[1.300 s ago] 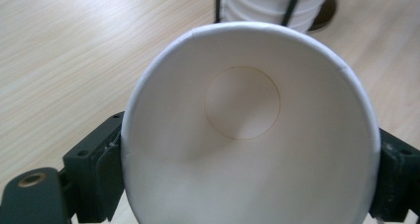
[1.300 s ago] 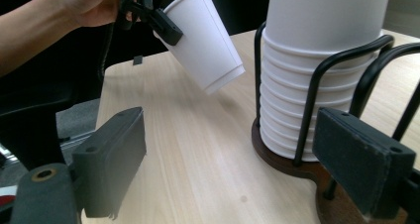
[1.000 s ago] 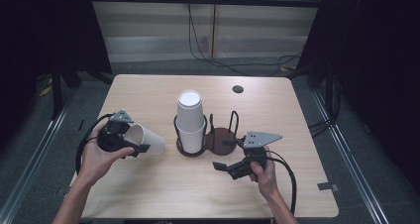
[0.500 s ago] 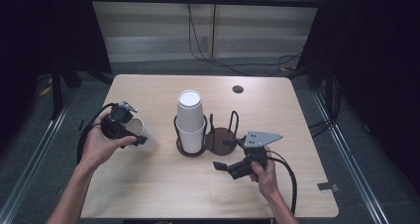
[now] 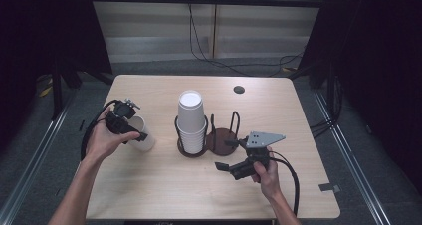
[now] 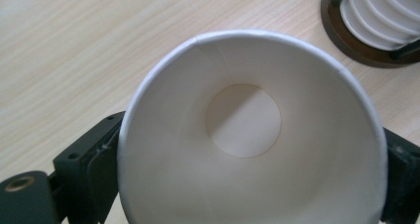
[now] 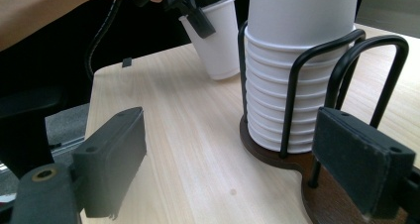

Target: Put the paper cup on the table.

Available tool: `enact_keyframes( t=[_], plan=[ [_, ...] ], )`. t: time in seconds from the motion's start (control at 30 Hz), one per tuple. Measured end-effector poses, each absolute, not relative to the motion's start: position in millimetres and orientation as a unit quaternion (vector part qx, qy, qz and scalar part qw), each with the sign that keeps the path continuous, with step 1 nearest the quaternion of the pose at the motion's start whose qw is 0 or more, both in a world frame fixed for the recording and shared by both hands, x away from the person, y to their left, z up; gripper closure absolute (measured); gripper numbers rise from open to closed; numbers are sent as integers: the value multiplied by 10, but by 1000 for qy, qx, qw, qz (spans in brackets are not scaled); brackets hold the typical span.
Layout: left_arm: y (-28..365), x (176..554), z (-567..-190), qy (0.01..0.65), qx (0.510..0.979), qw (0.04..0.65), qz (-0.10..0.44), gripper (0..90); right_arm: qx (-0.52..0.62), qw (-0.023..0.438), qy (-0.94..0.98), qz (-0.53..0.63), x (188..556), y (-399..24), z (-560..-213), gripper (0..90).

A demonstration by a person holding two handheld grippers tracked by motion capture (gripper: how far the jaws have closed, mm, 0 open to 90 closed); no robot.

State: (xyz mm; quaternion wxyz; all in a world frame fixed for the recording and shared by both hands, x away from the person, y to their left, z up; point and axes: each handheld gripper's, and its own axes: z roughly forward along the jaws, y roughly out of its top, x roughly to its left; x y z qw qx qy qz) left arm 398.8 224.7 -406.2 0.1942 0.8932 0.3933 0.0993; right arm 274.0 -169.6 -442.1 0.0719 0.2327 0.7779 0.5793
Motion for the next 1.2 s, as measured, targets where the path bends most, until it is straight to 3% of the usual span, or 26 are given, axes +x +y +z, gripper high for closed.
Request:
enact_keyframes(
  t=[0.43,0.83,1.2],
  plan=[
    [2193,4045,-4164,378,902,192,86,49,231,73,776,582,2721,-1710,-4398,132],
    [2229,4009,-4279,355,909,198,94,94,229,69,775,585,2723,-1671,-4390,132],
    [2285,3981,-4351,369,905,192,90,58,230,67,775,585,2728,-1668,-4393,132]
  ],
)
